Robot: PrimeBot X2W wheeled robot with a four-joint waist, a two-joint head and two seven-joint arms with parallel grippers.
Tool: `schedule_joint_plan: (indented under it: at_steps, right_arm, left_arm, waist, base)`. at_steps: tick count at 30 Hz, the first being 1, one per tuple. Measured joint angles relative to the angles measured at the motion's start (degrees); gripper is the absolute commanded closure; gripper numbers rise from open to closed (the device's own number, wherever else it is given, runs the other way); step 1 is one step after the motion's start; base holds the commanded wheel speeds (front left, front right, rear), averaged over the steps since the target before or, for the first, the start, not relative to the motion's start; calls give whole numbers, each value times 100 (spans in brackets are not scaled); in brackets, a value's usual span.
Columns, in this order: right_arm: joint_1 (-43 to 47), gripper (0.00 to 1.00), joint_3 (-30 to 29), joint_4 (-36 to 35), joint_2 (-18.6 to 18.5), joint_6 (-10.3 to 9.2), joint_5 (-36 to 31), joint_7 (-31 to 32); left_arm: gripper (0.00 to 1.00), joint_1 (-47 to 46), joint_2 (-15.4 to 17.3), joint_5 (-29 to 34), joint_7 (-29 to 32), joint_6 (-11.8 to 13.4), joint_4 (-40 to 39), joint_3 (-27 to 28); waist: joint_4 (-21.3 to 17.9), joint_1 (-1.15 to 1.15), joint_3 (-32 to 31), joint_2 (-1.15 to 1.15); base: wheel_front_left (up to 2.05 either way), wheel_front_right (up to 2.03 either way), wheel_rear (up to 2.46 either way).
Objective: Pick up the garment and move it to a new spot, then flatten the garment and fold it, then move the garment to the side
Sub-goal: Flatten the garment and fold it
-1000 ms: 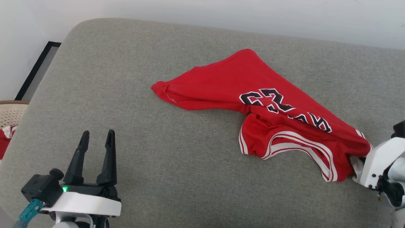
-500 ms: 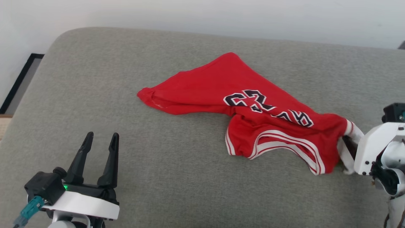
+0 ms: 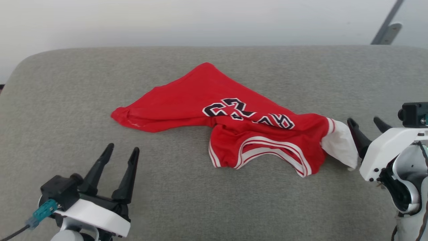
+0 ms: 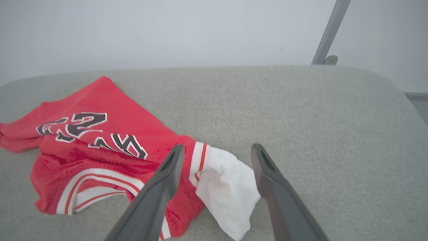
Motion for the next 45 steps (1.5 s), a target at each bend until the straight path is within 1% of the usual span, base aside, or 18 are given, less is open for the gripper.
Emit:
schedule_joint_plan:
  at_steps: [6, 10, 14, 18, 22, 26, 30, 33, 36, 43, 44, 45]
  right_arm:
    - [129, 0, 162, -377, 165, 0, -96, -822]
    - [201, 0, 281, -541, 270, 0, -280, -1538]
    - [226, 0, 422, -605, 386, 0, -522, -2273]
    - [293, 0, 609, -605, 499, 0, -686, -2960]
    - [330, 0, 720, -555, 554, 0, -788, -3453]
    - [345, 0, 783, -457, 583, 0, -828, -3683]
    - [347, 0, 843, -382, 600, 0, -842, -3811]
    - [349, 0, 879, -347, 608, 0, -837, -3906]
    - [374, 0, 913, -285, 612, 0, -730, -3980]
    - [374, 0, 938, -146, 614, 0, -623, -4084]
    - [373, 0, 939, -126, 613, 0, -606, -4087]
    - [371, 0, 943, -109, 614, 0, -595, -4101]
  left_arm:
    - [0, -204, 166, -303, 390, 0, 97, -401]
    - [0, -392, 275, -530, 703, 0, 165, -617]
    - [0, -611, 359, -688, 1156, 0, 336, -861]
    - [0, -889, 364, -802, 1621, 0, 548, -1080]
    - [0, -1188, 321, -871, 2108, 1, 800, -1248]
    - [0, -1483, 303, -855, 2571, 26, 1059, -1421]
    - [0, -1793, 256, -836, 3002, 111, 1319, -1548]
    - [0, -1980, 215, -836, 3319, 191, 1514, -1630]
    - [0, -2141, 207, -734, 3663, 326, 1716, -1746]
    - [0, -2501, 100, -531, 4098, 517, 2078, -1961]
    - [9, -2558, 82, -500, 4150, 558, 2136, -1993]
    - [69, -2617, 58, -487, 4237, 565, 2202, -2043]
  waist:
    - [-277, 0, -14, 0]
    - [-471, 0, 14, 0]
    - [-664, 0, 57, 0]
    - [-851, 0, 101, 0]
    - [-1029, 0, 153, 0]
    - [-1200, 0, 210, 0]
    - [-1345, 0, 270, 0]
    - [-1441, 0, 317, 0]
    - [-1527, 0, 373, 0]
    - [-1624, 0, 496, 0]
    - [-1632, 0, 511, 0]
    - [-1635, 0, 526, 0]
  base:
    - [0, 0, 0]
    - [0, 0, 0]
    - [0, 0, 0]
    - [0, 0, 0]
    - [0, 0, 0]
    - [0, 0, 0]
    - [0, 0, 0]
    - [0, 0, 0]
    - [0, 0, 0]
    - [0, 0, 0]
    - [0, 0, 0]
    - [0, 0, 0]
